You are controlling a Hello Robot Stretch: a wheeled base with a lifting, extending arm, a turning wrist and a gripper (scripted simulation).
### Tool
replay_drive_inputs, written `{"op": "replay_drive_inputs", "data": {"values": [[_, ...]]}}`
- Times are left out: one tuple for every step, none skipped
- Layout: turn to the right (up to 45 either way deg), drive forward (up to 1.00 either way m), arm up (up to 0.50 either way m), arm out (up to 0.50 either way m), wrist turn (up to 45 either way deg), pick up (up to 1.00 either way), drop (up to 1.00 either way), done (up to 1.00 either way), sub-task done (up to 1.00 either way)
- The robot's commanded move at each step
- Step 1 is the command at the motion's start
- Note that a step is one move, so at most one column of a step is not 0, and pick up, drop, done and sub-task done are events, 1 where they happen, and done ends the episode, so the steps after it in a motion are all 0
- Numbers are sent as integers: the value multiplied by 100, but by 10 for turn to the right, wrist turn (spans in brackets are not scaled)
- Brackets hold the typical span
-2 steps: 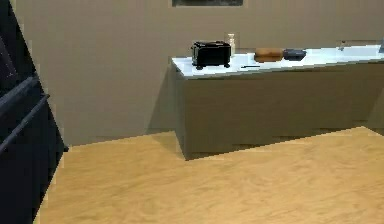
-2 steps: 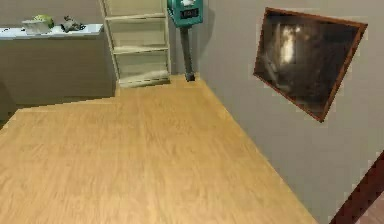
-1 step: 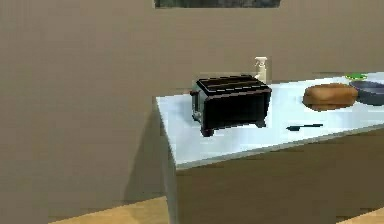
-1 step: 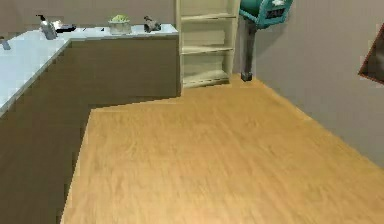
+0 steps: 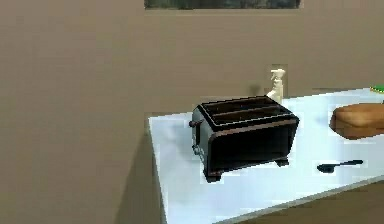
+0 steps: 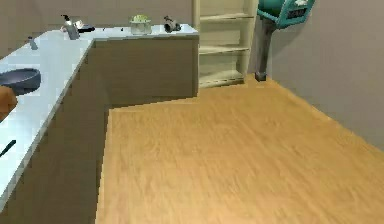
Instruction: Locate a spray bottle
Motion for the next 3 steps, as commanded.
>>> {"op": "replay_drive_inputs", "data": {"values": [[210, 0, 0, 0, 0, 0, 0, 0, 0], [0, 100, 0, 0, 0, 0, 0, 0, 0], [0, 0, 0, 0, 0, 0, 0, 100, 0]]}}
